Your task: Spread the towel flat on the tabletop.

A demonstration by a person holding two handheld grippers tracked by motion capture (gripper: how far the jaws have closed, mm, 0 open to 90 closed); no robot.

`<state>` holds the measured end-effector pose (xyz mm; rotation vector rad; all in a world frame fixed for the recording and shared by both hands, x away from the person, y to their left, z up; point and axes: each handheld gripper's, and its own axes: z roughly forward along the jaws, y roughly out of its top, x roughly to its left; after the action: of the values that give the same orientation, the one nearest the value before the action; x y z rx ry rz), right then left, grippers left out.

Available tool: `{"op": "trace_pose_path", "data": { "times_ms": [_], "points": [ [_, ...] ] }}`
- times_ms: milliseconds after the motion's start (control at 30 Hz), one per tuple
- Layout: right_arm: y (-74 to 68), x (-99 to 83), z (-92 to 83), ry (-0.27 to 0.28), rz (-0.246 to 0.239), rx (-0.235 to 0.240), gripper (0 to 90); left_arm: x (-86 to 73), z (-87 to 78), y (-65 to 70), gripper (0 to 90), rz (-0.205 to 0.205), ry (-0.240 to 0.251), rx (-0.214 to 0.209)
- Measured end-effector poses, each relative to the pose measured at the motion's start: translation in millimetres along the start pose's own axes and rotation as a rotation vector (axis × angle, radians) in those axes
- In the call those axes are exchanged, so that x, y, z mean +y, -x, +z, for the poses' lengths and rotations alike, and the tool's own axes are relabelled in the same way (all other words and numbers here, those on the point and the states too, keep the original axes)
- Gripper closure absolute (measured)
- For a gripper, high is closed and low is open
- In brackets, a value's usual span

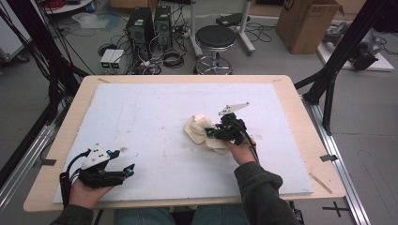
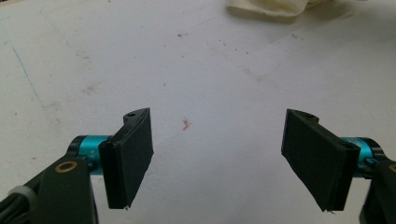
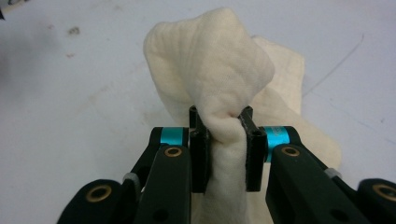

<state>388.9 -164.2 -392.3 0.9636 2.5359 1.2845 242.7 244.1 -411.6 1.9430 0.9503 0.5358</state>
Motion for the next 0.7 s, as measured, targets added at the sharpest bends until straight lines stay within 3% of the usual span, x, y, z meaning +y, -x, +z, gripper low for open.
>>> {"op": "trace_pose_path", "data": {
  "times_ms": [333,467,700],
  "points": [
    [-29.5,25.8,4.5,0.043,-0.022,0.034,77.9,0.2,-1.3,0.0,25.3,0.005,0.001,0.002],
    [-39.2,34.9,14.1,0.063,-0.013,0.053,77.8,0.3,-1.8,0.3,25.3,0.002,0.005,0.004],
    [-52.2,40.9,34.0,0.054,0.004,0.071,76.9,0.4,-1.9,0.4,25.3,0.002,0.009,0.005]
  ]
}}
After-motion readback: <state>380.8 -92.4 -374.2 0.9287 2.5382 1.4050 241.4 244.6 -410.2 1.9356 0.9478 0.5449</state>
